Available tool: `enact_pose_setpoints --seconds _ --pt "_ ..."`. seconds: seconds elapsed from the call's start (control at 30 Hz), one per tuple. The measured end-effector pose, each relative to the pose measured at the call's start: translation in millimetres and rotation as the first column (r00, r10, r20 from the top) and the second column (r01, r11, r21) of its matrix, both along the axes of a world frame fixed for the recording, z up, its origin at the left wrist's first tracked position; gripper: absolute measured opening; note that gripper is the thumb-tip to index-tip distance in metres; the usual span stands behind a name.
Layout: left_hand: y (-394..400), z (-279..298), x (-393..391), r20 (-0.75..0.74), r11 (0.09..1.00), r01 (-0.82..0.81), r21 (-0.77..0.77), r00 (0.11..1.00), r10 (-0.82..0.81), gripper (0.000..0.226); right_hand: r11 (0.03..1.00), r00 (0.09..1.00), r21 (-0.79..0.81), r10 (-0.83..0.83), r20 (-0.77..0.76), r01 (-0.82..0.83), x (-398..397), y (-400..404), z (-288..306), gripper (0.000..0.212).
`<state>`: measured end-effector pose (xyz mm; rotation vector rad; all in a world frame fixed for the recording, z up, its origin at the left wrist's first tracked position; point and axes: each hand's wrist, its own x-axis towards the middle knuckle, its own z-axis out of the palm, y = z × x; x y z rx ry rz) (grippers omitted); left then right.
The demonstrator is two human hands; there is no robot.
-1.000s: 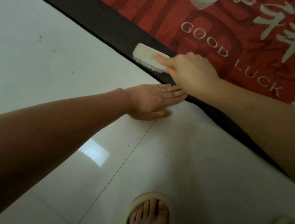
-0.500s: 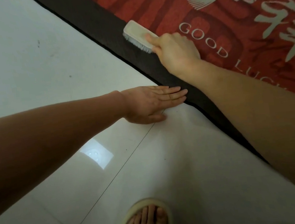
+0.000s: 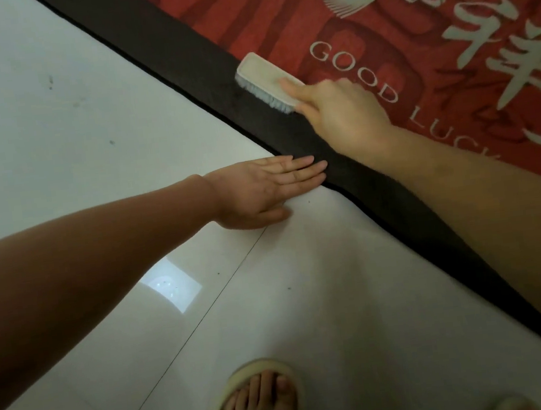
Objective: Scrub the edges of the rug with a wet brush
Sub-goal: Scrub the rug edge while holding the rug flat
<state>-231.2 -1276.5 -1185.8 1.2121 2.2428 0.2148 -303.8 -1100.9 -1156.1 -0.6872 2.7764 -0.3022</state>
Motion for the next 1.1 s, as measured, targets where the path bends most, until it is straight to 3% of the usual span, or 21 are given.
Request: enact_pose_setpoints --seconds 0.1,0.27,0.37,0.43,0.47,0.53,0.57,0.63,0.77,0.83,0.93,0.97,1.03,1.07,1.1 --pt "-1 -2 2 0.002 0.998 -0.05 0.045 0.999 0.05 0.06 0.998 0.997 0.04 -0.055 0.05 0.053 46 44 14 0.045" --pt "5 1 12 0.049 0.979 -0.179 0.093 0.983 0.175 0.057 0.999 0.999 0.005 -0.045 0.004 0.045 -15 -26 6 0.041" --pt "-1 6 14 -0.006 0.924 -0.291 0.249 0.953 0.302 0.05 0.997 0.998 -0.045 -0.056 -0.021 0.055 -2 -3 -5 0.043" --pt "3 6 10 -0.059 0.781 -0.489 0.388 0.833 0.551 0.045 0.993 0.997 -0.082 -0.081 0.009 0.082 23 40 -2 0.044" --pt "7 4 5 -0.073 0.674 -0.603 0.427 0.719 0.691 0.044 0.99 0.994 -0.095 -0.107 0.0 0.107 24 52 0 0.044" --pt "19 -4 -4 -0.02 0.479 -0.812 0.334 0.502 0.865 0.054 0.98 0.984 -0.099 -0.176 -0.012 0.174 13 52 -1 0.044" --pt "23 -10 -7 -0.009 0.462 -0.853 0.243 0.474 0.881 0.057 0.974 0.978 -0.096 -0.209 -0.007 0.207 15 43 -2 0.044" --pt "21 -21 -8 -0.027 0.5 -0.843 0.198 0.505 0.862 0.056 0.976 0.977 -0.062 -0.212 -0.005 0.211 42 29 -14 0.046" --pt "-8 -20 -6 -0.007 0.602 -0.754 0.263 0.622 0.783 0.065 0.997 0.98 -0.032 0.073 0.183 -0.068 78 62 3 0.046" --pt "-11 -16 -6 0.02 0.595 -0.753 0.283 0.624 0.781 0.066 1.0 0.994 0.029 0.003 0.106 -0.006 55 83 9 0.045" --pt "-7 -14 -9 -0.051 0.597 -0.769 0.23 0.603 0.796 0.053 0.973 0.978 -0.114 -0.193 0.084 0.202 81 74 -8 0.046" --pt "-8 -14 -12 -0.097 0.612 -0.764 0.204 0.606 0.789 0.052 0.98 0.978 -0.107 -0.153 0.142 0.169 99 69 -14 0.048" --pt "-8 -11 -16 -0.16 0.646 -0.751 0.137 0.627 0.763 0.054 0.996 0.967 -0.035 0.089 0.239 -0.083 123 78 -9 0.048" --pt "-6 -9 -17 -0.17 0.65 -0.754 0.097 0.631 0.757 0.056 0.993 0.968 0.01 0.113 0.222 -0.118 120 86 -2 0.047" --pt "-1 -6 -17 -0.176 0.648 -0.76 0.056 0.631 0.756 0.058 0.999 0.984 0.008 0.045 0.17 -0.048 113 98 1 0.045"
